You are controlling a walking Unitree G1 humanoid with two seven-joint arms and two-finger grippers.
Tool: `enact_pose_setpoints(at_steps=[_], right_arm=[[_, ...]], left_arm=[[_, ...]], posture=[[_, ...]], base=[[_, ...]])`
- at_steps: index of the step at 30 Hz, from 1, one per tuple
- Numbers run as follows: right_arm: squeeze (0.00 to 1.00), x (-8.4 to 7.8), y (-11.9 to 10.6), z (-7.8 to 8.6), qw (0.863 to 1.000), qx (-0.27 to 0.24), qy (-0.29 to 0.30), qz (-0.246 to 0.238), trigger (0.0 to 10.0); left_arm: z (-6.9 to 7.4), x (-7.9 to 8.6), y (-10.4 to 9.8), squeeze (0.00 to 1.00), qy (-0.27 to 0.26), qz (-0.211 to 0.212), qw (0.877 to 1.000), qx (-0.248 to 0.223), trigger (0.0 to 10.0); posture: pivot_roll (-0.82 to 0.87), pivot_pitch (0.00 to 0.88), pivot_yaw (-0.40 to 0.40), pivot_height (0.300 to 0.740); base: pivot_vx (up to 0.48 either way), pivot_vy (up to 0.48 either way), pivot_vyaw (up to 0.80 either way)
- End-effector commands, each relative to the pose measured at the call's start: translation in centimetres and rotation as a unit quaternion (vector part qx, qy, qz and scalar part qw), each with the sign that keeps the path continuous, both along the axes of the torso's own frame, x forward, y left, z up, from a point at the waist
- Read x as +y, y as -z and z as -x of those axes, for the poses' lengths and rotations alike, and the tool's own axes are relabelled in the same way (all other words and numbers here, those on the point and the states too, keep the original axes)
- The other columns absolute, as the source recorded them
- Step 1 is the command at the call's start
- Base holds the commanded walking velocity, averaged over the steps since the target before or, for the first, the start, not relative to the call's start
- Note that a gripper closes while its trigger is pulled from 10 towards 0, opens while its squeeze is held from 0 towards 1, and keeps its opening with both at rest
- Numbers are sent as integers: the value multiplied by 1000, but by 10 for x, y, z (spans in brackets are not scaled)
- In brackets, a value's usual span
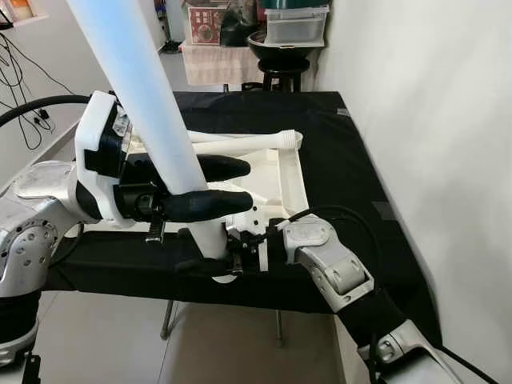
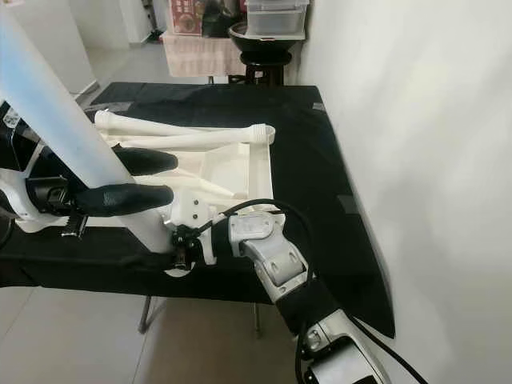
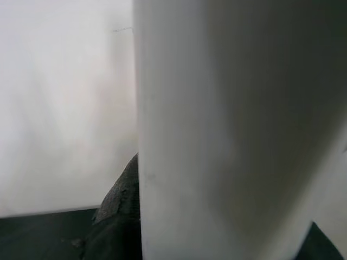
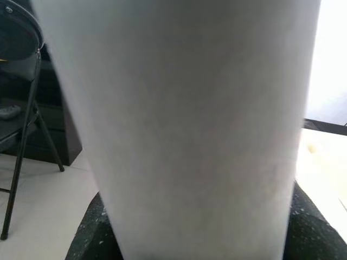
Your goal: Building children table
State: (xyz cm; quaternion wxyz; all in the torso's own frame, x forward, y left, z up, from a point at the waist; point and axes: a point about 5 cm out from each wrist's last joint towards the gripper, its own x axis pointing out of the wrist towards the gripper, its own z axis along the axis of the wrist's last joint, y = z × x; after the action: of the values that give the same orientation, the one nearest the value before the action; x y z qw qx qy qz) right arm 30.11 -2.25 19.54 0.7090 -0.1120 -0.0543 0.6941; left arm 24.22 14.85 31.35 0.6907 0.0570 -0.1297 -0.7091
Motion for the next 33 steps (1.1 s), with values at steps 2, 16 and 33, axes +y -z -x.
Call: enact_pose_setpoints(at_steps=[2, 16, 33], right_arm=[[0, -11, -21, -18, 996, -7, 74, -56, 0], [0, -40, -25, -52, 962, 1, 257, -92, 0], [0, -98, 0, -74, 875, 8, 445, -188, 0]], left_arm=[[18, -21, 20, 1000, 145, -15, 986, 76, 10000], [-34, 37, -14, 1000, -189, 158, 969, 19, 10000], [-8, 16, 105, 0, -396, 85, 905, 132, 10000]], posture=[[-76, 0, 14, 740], [-60, 0, 18, 740], [-10, 88, 24, 740]], base=[[0, 0, 0], [0, 0, 0], [0, 0, 0]])
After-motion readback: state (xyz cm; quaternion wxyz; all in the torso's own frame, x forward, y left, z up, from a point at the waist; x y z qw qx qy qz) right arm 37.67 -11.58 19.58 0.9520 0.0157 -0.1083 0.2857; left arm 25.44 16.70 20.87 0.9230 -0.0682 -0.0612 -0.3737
